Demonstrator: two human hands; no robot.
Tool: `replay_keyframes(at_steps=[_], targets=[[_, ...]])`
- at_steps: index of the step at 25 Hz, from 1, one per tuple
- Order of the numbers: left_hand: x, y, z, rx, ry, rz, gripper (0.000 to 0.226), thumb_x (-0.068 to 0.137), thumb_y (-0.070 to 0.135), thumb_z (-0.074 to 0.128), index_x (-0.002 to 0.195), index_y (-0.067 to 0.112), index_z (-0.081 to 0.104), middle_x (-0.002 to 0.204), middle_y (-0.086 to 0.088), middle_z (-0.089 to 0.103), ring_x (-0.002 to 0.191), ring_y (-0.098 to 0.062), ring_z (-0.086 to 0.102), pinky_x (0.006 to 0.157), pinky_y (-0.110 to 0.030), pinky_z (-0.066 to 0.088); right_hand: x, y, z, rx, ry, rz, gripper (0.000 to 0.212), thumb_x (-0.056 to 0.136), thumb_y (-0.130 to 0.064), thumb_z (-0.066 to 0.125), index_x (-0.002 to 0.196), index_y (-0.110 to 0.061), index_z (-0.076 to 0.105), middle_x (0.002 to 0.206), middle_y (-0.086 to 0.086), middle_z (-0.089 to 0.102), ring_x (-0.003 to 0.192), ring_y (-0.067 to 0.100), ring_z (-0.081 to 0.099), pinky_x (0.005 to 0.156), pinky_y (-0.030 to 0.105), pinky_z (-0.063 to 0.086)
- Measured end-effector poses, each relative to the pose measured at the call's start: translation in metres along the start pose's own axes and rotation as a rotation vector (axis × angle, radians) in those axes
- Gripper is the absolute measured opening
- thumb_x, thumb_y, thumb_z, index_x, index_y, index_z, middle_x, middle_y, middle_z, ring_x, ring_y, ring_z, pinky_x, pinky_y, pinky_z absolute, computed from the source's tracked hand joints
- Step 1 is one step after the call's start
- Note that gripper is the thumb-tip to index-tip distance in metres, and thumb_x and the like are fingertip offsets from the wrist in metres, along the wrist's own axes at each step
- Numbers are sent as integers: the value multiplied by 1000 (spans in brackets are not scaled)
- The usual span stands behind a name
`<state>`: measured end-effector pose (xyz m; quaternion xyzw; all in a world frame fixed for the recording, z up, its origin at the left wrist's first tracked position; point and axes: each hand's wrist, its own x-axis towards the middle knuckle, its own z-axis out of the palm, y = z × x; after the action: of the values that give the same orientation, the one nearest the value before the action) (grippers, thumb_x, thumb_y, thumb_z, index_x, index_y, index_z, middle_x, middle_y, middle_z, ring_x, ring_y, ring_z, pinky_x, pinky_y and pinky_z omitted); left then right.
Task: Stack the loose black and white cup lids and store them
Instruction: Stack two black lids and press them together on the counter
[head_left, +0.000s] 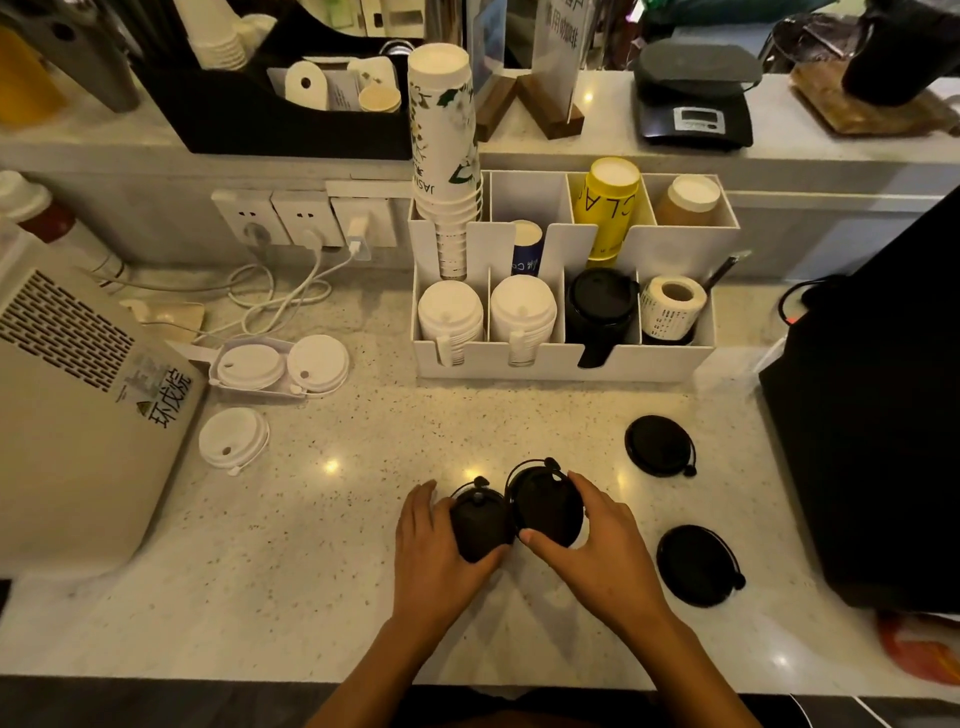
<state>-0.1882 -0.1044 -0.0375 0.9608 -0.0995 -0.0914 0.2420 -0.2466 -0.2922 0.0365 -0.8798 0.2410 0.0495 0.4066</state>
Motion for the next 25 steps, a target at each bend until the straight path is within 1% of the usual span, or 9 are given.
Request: replay_keyframes(at_steps=[2, 6, 9, 12, 13, 14, 17, 19, 25], targets=[[5, 8, 5, 2, -18, -9, 95, 67, 83, 54, 135, 16, 53, 159, -12, 35, 149, -31, 25, 121, -47, 26, 3, -1, 0, 24, 7, 25, 104, 58, -82, 58, 148, -36, 33, 140, -7, 50, 132, 16, 43, 94, 28, 42], [10, 13, 14, 1, -30, 7, 96, 67, 83, 52, 134, 15, 54, 160, -15, 34, 149, -32, 25, 121, -48, 26, 5, 8, -3, -14, 42, 51, 92, 60, -80, 66, 138, -38, 41, 127, -10, 53, 121, 11, 48, 84, 21, 41], [12, 10, 18, -18, -20, 18, 97, 65, 83, 59, 134, 15, 54, 159, -16, 34, 148, -34, 27, 119, -52, 31, 4, 15, -2, -53, 56, 36, 86, 64, -76, 69, 137, -38, 43, 115, -21, 45, 114, 3, 41, 81, 16, 38], [8, -1, 19, -21, -19, 62, 102, 64, 84, 65, 140, 16, 49, 158, -15, 35, 146, -34, 30, 117, -53, 34, 6, 9, 7, -76, 48, -49, 78, 63, -75, 65, 131, -43, 43, 105, -36, 39, 110, -3, 35, 73, 9, 34], [7, -7, 19, -11, -26, 83, 104, 65, 85, 64, 141, 16, 48, 158, -15, 36, 146, -34, 31, 116, -54, 35, 7, 6, 11, -88, 39, -79, 77, 63, -74, 63, 130, -44, 42, 106, -36, 39, 111, -2, 37, 73, 8, 35], [5, -14, 18, 9, -32, 104, 106, 67, 87, 62, 142, 15, 48, 157, -16, 37, 145, -35, 32, 116, -55, 35, 8, 4, 16, -106, 24, -108, 77, 64, -72, 64, 132, -42, 42, 110, -33, 42, 114, 0, 39, 77, 9, 38], [3, -33, 15, 49, -31, 148, 103, 73, 87, 56, 142, 10, 50, 155, -18, 40, 144, -37, 36, 113, -60, 37, 12, 0, 33, -192, -31, -174, 83, 70, -64, 70, 141, -33, 40, 131, -14, 52, 130, 9, 40, 97, 23, 47], [2, -37, 15, 34, -12, 173, 98, 77, 85, 53, 141, 11, 52, 155, -17, 41, 144, -38, 36, 113, -61, 36, 15, 0, 40, -237, -67, -196, 83, 74, -60, 70, 144, -29, 38, 139, -10, 52, 135, 13, 36, 103, 29, 46], [0, -37, 16, 25, 2, 191, 85, 82, 78, 53, 143, 18, 52, 158, -13, 39, 147, -34, 31, 116, -58, 33, 19, 4, 57, -324, -103, -185, 86, 76, -60, 67, 147, -26, 33, 148, -6, 48, 141, 19, 32, 110, 32, 38]])
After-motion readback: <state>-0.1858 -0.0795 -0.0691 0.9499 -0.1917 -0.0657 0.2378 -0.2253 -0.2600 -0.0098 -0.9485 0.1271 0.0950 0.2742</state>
